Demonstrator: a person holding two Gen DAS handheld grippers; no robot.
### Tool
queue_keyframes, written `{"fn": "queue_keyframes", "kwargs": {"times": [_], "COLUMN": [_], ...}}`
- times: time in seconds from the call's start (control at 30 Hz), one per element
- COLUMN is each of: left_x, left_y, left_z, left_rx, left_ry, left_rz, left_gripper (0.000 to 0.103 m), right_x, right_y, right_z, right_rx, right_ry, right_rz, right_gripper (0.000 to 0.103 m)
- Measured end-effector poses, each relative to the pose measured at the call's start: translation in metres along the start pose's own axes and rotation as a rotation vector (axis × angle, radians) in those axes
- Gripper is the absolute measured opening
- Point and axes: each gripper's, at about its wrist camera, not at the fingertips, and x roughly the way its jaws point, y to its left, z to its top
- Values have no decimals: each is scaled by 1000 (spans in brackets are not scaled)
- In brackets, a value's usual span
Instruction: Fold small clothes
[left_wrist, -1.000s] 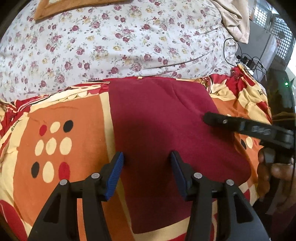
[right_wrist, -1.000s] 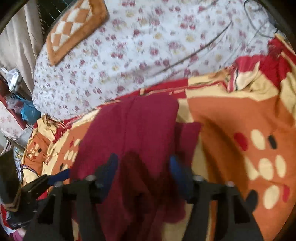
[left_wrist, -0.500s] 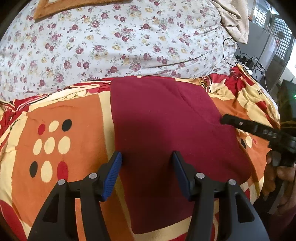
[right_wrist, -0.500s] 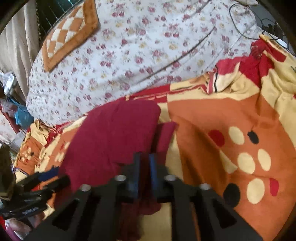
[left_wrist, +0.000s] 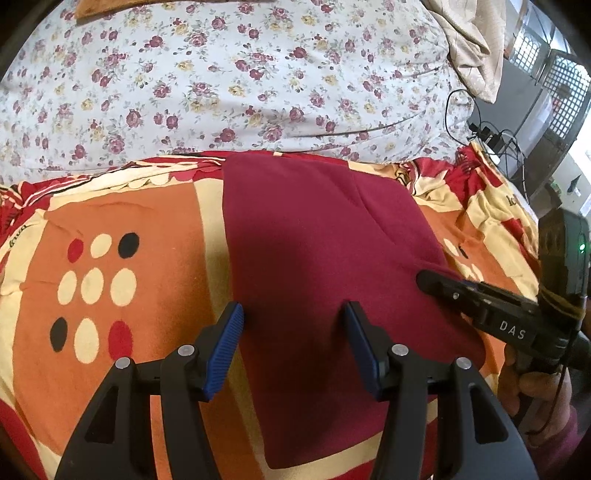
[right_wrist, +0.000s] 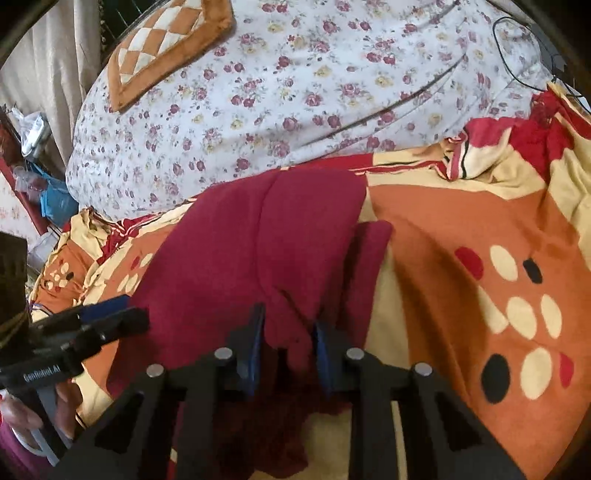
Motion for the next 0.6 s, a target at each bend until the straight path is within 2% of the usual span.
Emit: {"fn": "queue_keyframes", "kwargs": {"times": [0.07, 0.1, 0.13, 0.17, 0.2, 0.23, 0.37, 0.6], "left_x": [2, 3, 4, 5, 7, 8, 21, 71], "left_y": [4, 8, 15, 20, 25, 29, 50, 70], "left_z": [2, 4, 5, 6, 7, 9, 15, 17], "left_rx": [-19, -39, -70, -94, -119, -141, -247, -362], "left_ry": [4, 13, 14, 13, 14, 16, 21, 123], "left_rz": [-27, -53, -81, -103, -128, -150, -262, -391], "left_gripper": [46, 47, 49, 49, 49, 49, 57, 62], "right_x": [0, -2, -4, -7, -9, -10, 13, 41], "right_y": [-3, -6, -8, -13, -16, -23, -43, -48], "right_z": [0, 1, 2, 3, 4, 5, 9, 20], "right_rx": [10, 28, 43, 66, 82, 111, 182, 177], "right_ry": [8, 3, -13, -41, -57, -74, 8, 9], "right_rz": [16, 20, 20, 4, -12, -27, 53, 164], "right_gripper": [26, 33, 50, 61, 79, 87, 89, 91]}}
